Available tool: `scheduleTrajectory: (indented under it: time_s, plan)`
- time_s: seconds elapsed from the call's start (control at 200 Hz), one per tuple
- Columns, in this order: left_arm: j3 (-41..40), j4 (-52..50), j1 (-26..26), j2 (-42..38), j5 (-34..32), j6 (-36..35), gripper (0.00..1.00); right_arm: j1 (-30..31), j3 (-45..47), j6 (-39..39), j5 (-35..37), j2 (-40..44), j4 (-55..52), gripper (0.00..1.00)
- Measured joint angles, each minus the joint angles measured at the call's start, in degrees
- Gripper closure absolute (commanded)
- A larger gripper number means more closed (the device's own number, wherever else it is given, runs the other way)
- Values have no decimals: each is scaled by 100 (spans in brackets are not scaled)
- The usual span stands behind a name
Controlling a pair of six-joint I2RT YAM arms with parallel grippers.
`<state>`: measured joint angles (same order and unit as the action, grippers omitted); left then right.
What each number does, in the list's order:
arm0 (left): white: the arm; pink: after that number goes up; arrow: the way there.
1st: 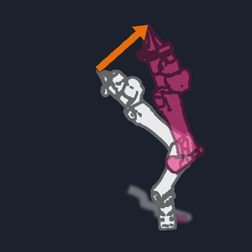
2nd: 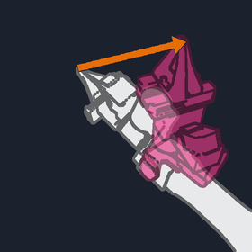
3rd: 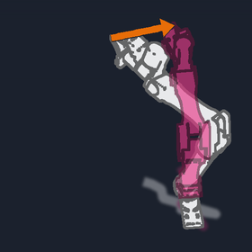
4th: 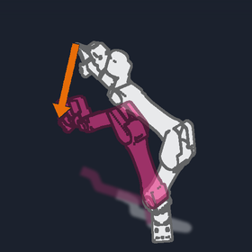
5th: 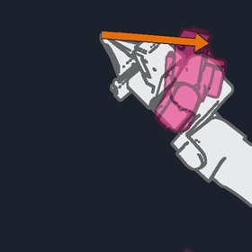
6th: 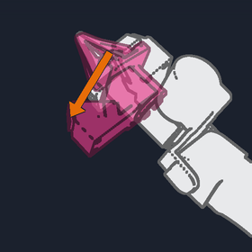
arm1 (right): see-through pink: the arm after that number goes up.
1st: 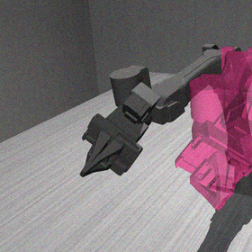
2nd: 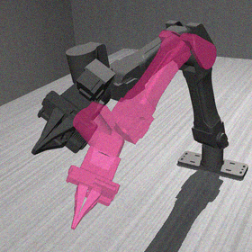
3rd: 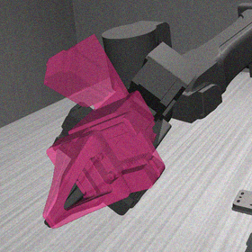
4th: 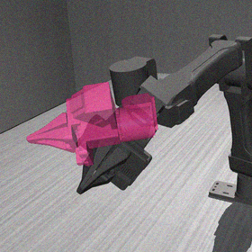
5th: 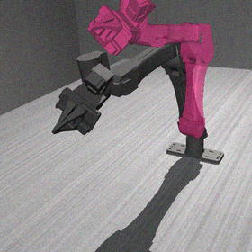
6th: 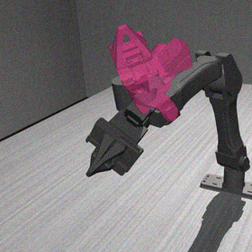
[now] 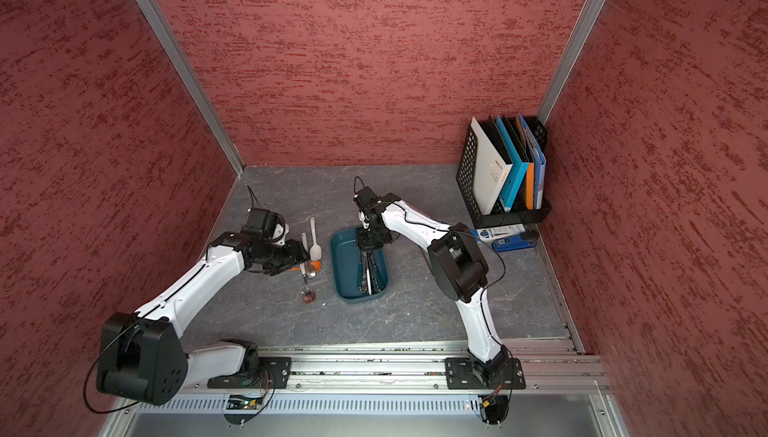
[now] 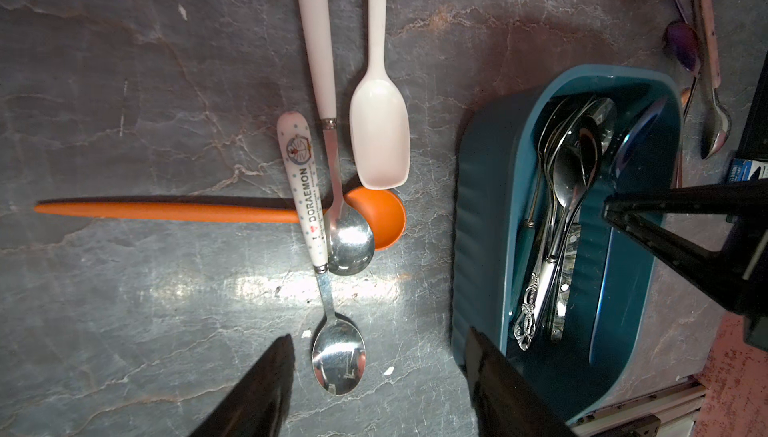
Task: Put the spoon into the storage box
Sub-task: Place the spoon in the storage box.
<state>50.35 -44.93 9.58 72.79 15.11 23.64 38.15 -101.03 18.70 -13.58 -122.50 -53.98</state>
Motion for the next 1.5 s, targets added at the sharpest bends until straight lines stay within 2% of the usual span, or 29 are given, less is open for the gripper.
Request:
scheduleTrajectory:
  time_s: [0.401, 0.591, 0.787, 0.897, 1.067, 1.283, 1.498]
  plan:
    - [-74, -9, 11, 61, -9, 11, 32, -107, -157, 42, -199, -225, -52, 99]
    - [87, -122, 254, 295, -175, 7, 32, -109, -184, 46, -199, -256, -79, 95]
    - [317, -177, 485, 455, -262, 9, 32, -111, -234, 44, -166, -289, -188, 85]
    - [424, -225, 553, 535, -343, 9, 32, -114, -227, 28, -118, -291, -201, 74]
    - [599, -354, 625, 625, -426, 9, 32, -122, -48, 13, 11, -264, -79, 67]
    - [1008, -520, 726, 828, -540, 9, 32, -125, 98, -181, 225, 160, -33, 64]
    - [1440, -684, 822, 1106, -673, 7, 32, -140, 116, -726, 667, 927, -44, 63]
